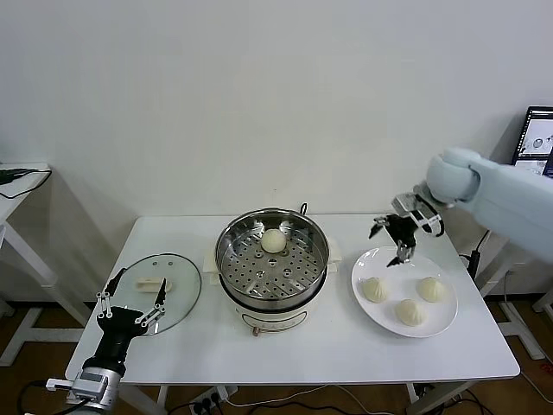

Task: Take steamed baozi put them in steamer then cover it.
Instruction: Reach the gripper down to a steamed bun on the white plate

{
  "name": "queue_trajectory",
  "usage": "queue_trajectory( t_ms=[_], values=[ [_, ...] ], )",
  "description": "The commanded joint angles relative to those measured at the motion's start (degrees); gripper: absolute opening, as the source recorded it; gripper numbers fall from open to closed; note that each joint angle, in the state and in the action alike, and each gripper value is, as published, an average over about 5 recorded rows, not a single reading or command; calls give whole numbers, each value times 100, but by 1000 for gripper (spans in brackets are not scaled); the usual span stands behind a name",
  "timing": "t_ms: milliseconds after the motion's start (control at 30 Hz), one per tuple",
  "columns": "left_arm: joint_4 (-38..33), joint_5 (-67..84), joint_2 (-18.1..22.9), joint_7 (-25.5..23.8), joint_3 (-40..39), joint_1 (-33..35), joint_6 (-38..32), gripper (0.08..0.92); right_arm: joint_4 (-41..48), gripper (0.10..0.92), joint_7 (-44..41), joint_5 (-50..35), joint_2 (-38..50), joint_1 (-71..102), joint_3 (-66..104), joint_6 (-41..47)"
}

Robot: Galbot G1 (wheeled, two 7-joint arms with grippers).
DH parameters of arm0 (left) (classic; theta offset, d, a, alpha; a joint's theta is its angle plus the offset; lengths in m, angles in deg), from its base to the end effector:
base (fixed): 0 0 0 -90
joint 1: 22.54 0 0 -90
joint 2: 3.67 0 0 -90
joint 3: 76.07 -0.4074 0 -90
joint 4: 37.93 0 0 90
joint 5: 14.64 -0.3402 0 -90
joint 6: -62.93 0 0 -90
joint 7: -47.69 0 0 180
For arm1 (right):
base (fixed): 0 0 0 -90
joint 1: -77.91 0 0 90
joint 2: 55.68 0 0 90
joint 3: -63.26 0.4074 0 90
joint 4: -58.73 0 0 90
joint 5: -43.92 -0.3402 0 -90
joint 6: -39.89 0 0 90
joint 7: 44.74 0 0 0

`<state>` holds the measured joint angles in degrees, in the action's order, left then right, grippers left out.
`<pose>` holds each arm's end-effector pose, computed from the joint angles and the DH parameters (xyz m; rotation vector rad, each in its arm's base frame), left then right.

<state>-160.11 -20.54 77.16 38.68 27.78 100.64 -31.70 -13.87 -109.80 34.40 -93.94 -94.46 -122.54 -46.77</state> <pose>0.1178 0.1041 -0.3307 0.0815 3.0398 0.5791 0.5595 -0.1998 -0.1080 1.4561 -1.3561 1.4361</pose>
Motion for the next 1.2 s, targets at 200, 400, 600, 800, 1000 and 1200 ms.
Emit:
queue_trajectory(
  t_ms=[200,400,600,800,1000,1200],
  values=[
    [116,-11,-5,-19,-5,-55,-1,823,692,823,276,425,-106,1500,929,422],
    [184,-15,21,-21,-23,-93,-2,823,906,823,392,433,-340,1686,1005,423],
    [250,-14,24,-22,-4,-106,-11,823,1059,823,427,502,-454,1809,1064,400],
    [271,-16,24,-25,-9,-119,-15,823,1155,823,542,606,-582,1909,1162,379],
    [325,-19,23,-32,10,-113,-45,823,1205,823,612,678,-668,2005,1218,372],
    [343,-27,25,-36,18,-107,-59,823,1246,823,671,725,-740,2058,1281,357]
  ],
)
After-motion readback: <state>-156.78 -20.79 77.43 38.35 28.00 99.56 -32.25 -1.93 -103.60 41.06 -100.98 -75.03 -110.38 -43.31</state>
